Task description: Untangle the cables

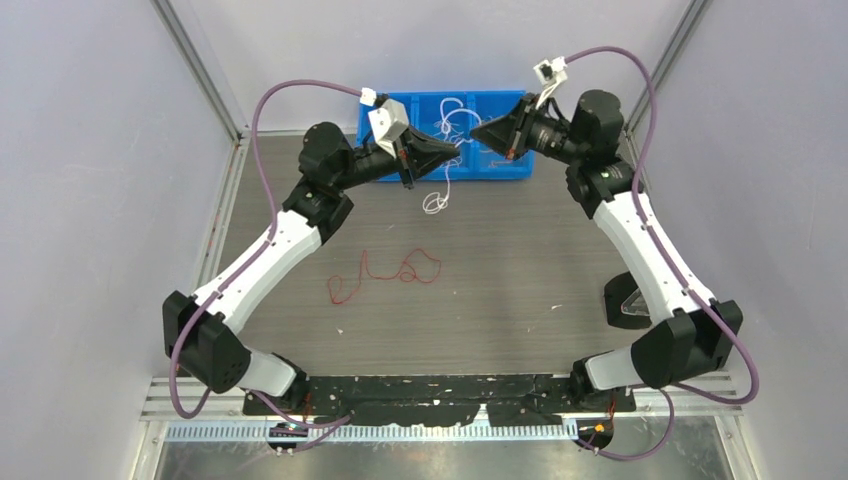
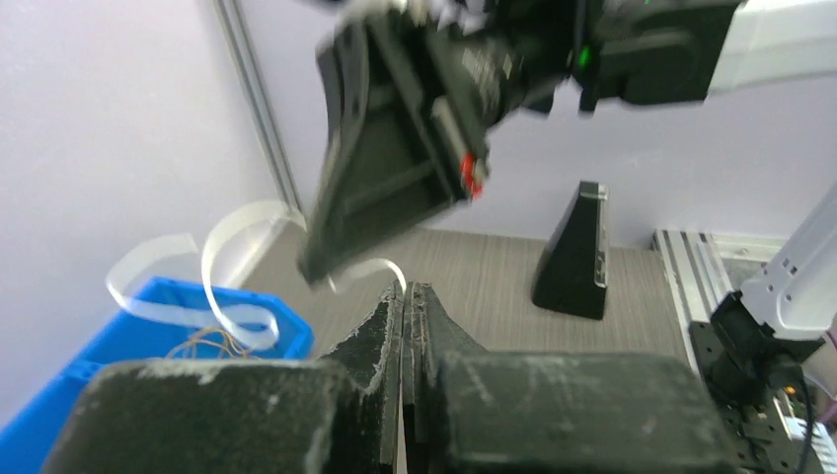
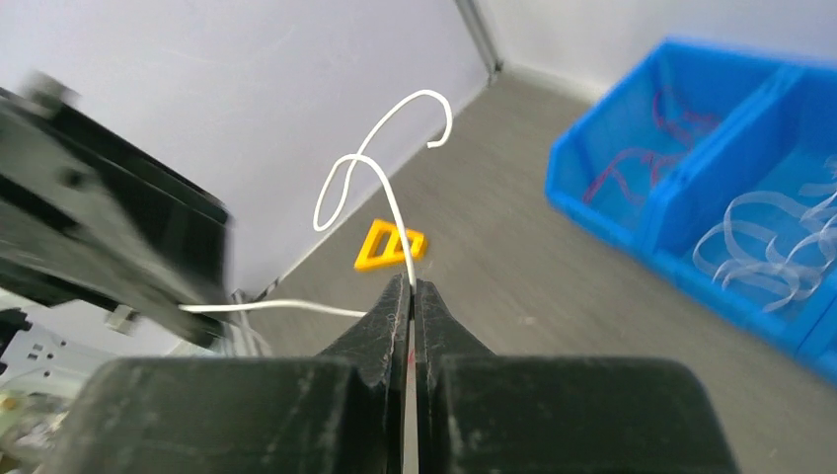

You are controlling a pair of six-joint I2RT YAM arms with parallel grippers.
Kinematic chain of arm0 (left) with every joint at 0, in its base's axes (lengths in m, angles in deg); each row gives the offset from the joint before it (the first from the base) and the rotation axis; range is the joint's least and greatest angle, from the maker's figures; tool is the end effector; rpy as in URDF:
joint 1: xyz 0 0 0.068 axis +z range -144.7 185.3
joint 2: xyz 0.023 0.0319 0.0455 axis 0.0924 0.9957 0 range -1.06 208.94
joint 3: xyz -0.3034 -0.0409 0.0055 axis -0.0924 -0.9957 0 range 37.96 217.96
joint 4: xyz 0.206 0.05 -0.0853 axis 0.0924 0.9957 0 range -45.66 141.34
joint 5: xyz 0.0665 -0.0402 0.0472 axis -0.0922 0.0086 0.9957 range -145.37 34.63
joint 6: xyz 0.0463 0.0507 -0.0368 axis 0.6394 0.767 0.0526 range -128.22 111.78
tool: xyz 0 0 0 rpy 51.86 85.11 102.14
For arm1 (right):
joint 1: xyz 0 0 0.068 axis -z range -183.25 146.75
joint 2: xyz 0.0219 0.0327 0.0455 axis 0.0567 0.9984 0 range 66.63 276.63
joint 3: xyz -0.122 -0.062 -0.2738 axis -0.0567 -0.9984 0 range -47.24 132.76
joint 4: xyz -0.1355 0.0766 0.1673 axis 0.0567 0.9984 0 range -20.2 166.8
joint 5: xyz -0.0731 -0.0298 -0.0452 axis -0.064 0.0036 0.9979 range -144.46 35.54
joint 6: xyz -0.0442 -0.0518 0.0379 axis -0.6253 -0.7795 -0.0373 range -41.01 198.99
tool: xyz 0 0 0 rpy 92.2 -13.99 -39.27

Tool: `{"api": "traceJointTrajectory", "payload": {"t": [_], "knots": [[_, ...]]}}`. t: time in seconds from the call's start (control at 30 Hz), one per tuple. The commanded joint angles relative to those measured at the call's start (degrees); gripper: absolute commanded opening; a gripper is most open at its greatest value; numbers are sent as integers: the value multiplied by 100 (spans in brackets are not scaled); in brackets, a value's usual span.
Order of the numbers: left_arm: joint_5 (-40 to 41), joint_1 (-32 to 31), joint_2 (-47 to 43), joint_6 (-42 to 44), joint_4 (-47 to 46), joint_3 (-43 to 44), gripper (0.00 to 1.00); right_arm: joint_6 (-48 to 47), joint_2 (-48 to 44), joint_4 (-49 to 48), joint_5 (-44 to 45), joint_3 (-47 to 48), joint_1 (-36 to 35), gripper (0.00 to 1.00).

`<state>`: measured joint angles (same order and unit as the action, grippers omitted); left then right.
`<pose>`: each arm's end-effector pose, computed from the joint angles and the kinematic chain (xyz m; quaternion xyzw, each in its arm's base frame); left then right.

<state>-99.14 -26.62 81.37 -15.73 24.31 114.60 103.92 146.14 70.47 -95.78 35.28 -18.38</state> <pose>0.2417 -0.2047 0.4779 0.4080 0.4947 -0.4626 0.6123 0.2740 0.1196 0.4828 -0.1983 0.6673 0.4608 0.5505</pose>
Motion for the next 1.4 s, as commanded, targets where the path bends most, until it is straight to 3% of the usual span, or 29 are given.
{"api": "traceJointTrajectory", "payload": {"t": [0.0, 0.17, 0.23, 0.27, 0.33, 0.53, 0.83, 1.07, 1.37], "knots": [[336, -22, -208, -132, -774, 270, 0, 111, 242, 381, -367, -354, -163, 5], [882, -8, -76, 277, -596, 307, 0, 284, 168, 139, -755, -603, -390, 7], [1111, 22, -29, 427, -625, 262, 0, 226, 149, 239, -791, -548, -332, 26], [1185, 46, 5, 481, -625, 284, 0, 194, 146, 302, -759, -524, -235, 45], [1461, 62, 108, 642, -516, 383, 0, 99, 129, 511, -630, -481, 15, 65], [2031, 163, 759, 709, -81, 964, 0, -932, 3, 1644, -114, -242, 781, 85], [2553, 448, 2289, 268, 185, 2284, 0, -1471, -444, 2405, 18, -320, 1429, 95], [4097, 458, 3925, 325, 830, 4191, 0, -1831, -740, 2858, 130, -396, 1767, 95], [3814, 521, 5839, 544, 762, 6322, 0, -1903, -768, 3150, 300, -291, 1871, 95]]}}
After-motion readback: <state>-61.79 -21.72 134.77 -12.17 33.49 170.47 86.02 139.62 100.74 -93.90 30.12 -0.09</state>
